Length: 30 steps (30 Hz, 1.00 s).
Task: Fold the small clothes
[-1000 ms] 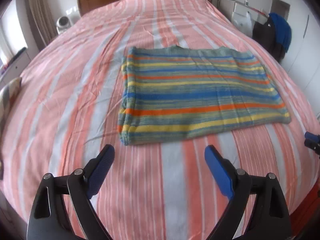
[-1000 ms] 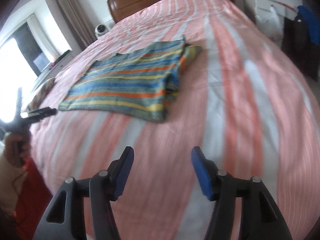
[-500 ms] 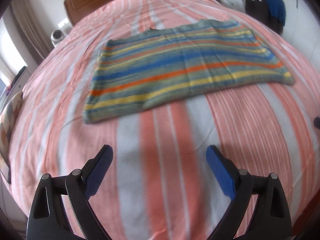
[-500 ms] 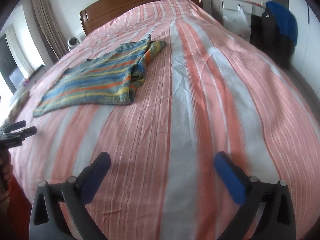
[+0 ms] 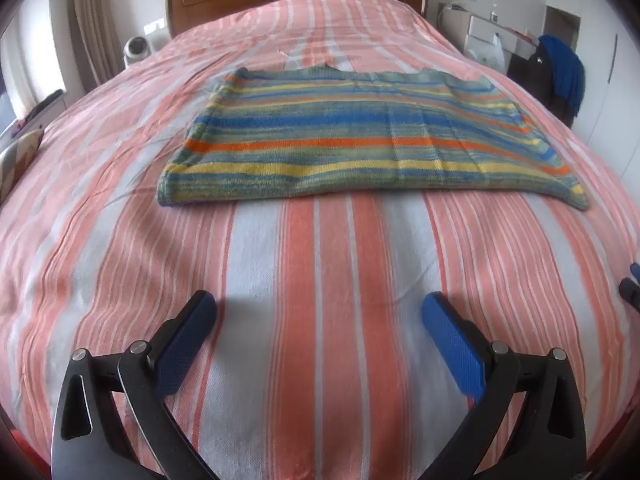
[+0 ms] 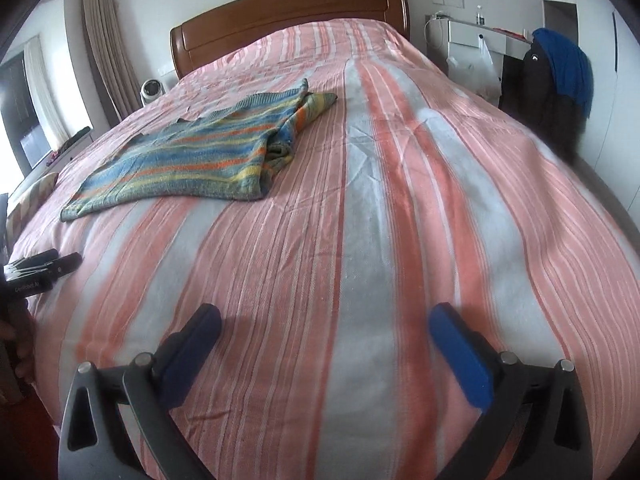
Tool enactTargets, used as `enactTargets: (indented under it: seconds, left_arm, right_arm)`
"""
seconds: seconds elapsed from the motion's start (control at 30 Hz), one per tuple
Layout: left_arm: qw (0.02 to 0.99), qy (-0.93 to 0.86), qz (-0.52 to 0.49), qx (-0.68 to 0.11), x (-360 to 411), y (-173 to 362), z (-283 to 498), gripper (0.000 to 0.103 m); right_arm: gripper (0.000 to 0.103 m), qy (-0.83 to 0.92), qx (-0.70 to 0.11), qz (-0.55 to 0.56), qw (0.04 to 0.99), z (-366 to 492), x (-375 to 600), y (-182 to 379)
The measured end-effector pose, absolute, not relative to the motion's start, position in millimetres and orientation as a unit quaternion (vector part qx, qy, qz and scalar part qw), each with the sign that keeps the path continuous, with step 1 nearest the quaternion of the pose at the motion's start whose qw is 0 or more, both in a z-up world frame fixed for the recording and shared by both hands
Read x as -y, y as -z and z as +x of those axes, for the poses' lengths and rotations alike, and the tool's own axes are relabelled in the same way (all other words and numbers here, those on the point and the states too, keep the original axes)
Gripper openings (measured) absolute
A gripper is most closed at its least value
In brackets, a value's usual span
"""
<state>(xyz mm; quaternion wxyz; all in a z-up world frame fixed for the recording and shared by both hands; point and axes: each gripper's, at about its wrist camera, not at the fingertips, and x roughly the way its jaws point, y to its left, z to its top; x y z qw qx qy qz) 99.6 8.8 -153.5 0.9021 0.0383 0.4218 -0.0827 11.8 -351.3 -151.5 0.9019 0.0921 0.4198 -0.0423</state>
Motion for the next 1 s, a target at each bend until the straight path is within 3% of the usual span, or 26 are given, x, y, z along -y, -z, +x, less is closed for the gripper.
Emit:
enactTargets:
  seconds: [1.0]
  left_arm:
    - [0.891, 0.086, 0.040, -0.444, -9.2, 151.4, 102.2, 0.103]
  right_arm:
    - [0.103, 0.047, -0.450, 0.055, 0.890, 19.5, 344.4, 158.4]
